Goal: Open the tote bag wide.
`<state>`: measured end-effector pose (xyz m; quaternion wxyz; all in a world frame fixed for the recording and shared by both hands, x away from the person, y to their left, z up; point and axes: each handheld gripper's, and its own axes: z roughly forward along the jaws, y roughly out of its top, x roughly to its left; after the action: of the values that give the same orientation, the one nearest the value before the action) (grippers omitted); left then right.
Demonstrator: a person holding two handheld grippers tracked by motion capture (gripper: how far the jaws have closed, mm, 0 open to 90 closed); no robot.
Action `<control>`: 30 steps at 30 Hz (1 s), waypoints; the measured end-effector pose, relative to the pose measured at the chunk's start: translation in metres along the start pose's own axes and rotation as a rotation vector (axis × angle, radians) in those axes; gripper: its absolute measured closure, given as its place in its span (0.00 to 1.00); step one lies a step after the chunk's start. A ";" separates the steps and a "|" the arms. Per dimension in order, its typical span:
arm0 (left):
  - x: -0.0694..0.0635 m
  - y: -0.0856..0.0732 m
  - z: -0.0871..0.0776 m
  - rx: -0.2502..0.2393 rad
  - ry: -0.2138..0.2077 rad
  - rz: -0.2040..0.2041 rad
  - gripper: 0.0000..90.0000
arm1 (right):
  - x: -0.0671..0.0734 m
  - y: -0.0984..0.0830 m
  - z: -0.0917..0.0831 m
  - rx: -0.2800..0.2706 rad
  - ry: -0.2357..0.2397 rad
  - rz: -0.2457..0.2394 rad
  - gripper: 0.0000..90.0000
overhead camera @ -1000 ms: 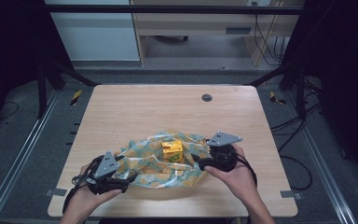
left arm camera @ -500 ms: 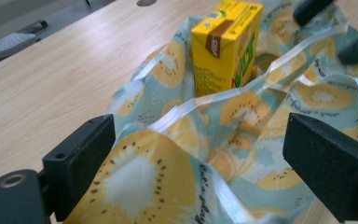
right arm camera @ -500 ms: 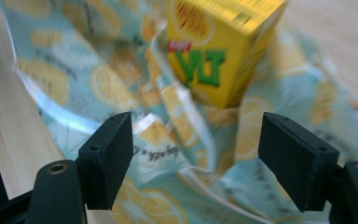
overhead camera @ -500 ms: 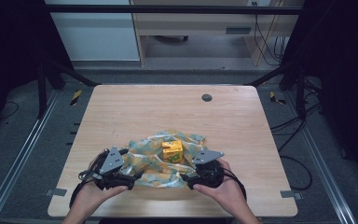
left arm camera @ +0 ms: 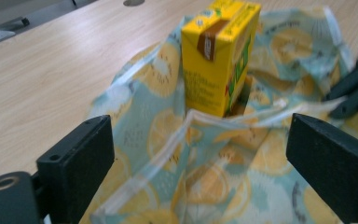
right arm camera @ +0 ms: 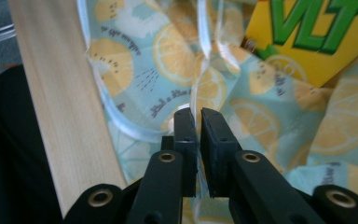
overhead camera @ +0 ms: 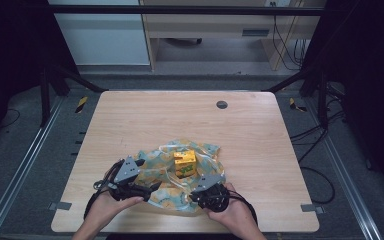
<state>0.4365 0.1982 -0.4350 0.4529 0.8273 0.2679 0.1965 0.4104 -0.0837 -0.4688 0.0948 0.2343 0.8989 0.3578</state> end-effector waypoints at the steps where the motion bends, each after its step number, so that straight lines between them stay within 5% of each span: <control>1: 0.001 0.004 -0.001 -0.001 0.006 0.004 0.09 | 0.001 -0.001 0.000 0.003 0.002 0.000 0.98; 8: 0.021 0.030 0.001 0.022 0.029 0.014 0.24 | -0.001 -0.007 0.000 0.013 0.009 -0.003 0.99; 15: 0.038 0.039 0.032 0.168 -0.014 0.065 0.40 | 0.001 -0.007 -0.001 0.018 0.008 -0.017 0.99; 21: 0.043 0.028 0.058 0.262 -0.043 0.050 0.54 | -0.001 -0.009 -0.002 0.015 0.007 -0.015 0.99; 27: 0.047 0.020 0.068 0.279 0.015 0.022 0.91 | -0.003 -0.012 -0.003 0.042 -0.008 -0.004 1.00; 30: 0.055 0.019 0.066 0.253 0.077 -0.031 0.97 | -0.006 -0.015 -0.003 0.065 -0.015 0.010 1.00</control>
<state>0.5222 0.1815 -0.4485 0.3374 0.8654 0.3205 0.1857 0.4092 -0.0975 -0.4767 0.0921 0.2445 0.9081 0.3272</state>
